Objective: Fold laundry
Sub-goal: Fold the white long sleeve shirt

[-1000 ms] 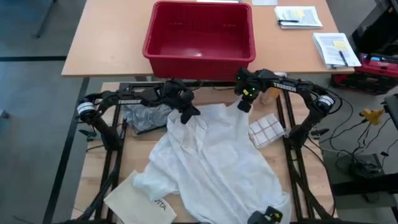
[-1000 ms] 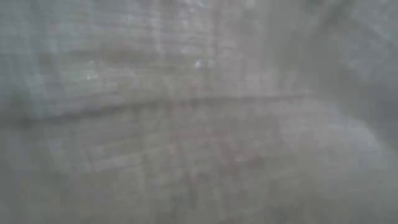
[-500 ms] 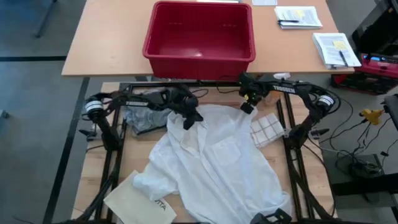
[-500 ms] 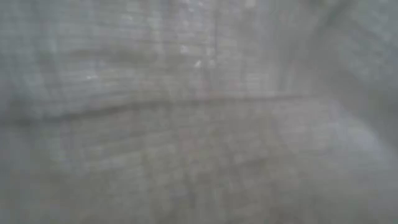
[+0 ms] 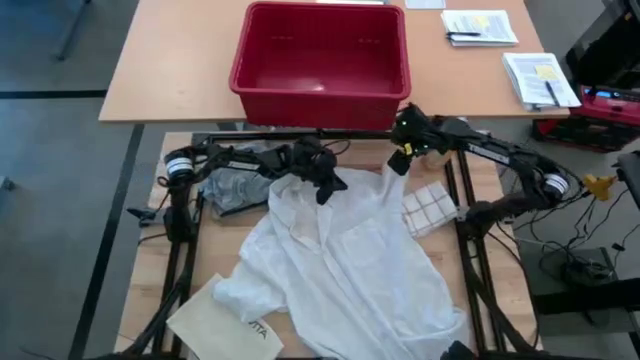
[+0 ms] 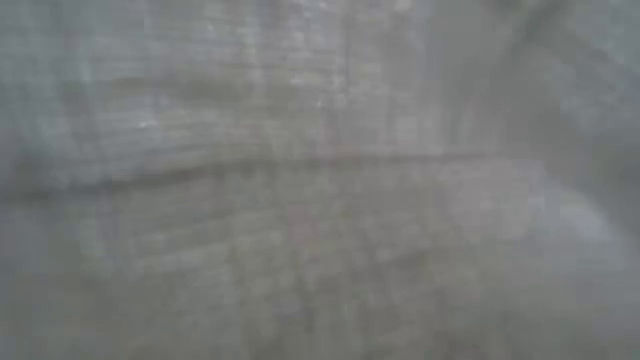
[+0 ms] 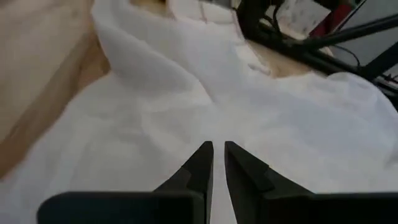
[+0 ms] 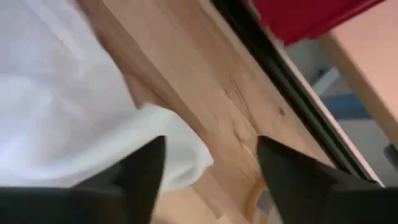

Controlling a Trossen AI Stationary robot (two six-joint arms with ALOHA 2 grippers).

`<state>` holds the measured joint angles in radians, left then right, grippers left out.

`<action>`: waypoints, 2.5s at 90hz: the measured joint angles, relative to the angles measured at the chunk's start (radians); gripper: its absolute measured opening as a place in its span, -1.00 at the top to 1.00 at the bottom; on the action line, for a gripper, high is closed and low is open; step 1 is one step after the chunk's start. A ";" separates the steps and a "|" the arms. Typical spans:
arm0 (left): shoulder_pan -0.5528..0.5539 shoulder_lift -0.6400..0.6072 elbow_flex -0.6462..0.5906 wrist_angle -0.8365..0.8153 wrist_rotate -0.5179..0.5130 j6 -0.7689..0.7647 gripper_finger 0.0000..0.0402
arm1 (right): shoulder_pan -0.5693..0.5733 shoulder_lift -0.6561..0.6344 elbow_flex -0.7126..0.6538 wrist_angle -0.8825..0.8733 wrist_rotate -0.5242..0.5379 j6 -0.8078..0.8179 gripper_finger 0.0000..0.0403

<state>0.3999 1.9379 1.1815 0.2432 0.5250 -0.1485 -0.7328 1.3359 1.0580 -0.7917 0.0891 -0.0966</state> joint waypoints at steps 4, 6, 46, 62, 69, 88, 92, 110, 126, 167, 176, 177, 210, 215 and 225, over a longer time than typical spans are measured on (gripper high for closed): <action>0.000 0.000 0.007 -0.002 -0.010 0.000 0.88 | 0.001 -0.021 0.000 0.009 -0.015 0.012 -0.38; -0.001 0.000 0.012 -0.005 -0.013 -0.001 0.88 | 0.003 -0.032 0.000 0.012 -0.018 0.024 -0.41; 0.052 -0.186 -0.028 -0.071 -0.095 -0.009 0.98 | 0.074 -0.097 0.000 0.219 -0.184 0.101 -0.58; 0.016 -0.169 -0.061 -0.116 -0.069 0.045 1.00 | 0.060 -0.061 -0.012 0.035 -0.205 0.108 -0.46; -0.031 -0.139 -0.048 -0.123 -0.105 0.089 1.00 | 0.090 -0.085 -0.041 -0.054 -0.242 0.153 -0.36; -0.082 -0.008 0.052 -0.083 -0.119 0.015 1.00 | 0.180 -0.201 -0.203 -0.079 -0.078 0.386 -0.01; -0.082 0.024 0.072 -0.082 -0.121 0.010 1.00 | 0.190 -0.213 -0.237 -0.080 -0.075 0.474 0.07; -0.086 0.159 0.200 -0.093 -0.115 -0.016 1.00 | 0.250 -0.222 -0.338 -0.137 -0.034 0.821 0.56; -0.077 0.264 0.306 -0.223 -0.147 -0.039 1.00 | 0.327 -0.221 -0.389 -0.136 -0.028 0.901 0.96; -0.057 0.260 0.309 -0.391 -0.136 0.014 1.00 | 0.503 -0.224 -0.578 -0.049 -0.046 1.187 0.99; -0.057 0.215 0.309 -0.462 -0.149 0.034 1.00 | 0.577 -0.224 -0.573 -0.047 -0.080 1.231 0.99; -0.057 0.209 0.309 -0.473 -0.156 0.038 1.00 | 0.586 -0.224 -0.572 -0.046 -0.085 1.234 0.99; -0.057 0.170 0.337 -0.569 -0.120 0.038 1.00 | 0.867 -0.222 -0.572 -0.100 -0.102 1.465 0.99; -0.070 0.162 0.366 -0.557 -0.081 0.035 1.00 | 0.884 -0.222 -0.573 -0.097 -0.101 1.494 0.99; -0.091 0.157 0.436 -0.530 -0.100 0.036 1.00 | 0.928 -0.222 -0.572 -0.086 -0.114 1.521 0.99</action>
<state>0.3088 2.0950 1.6178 -0.2864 0.4253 -0.1121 0.1953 1.1141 0.4861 -0.8781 -0.0252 1.4246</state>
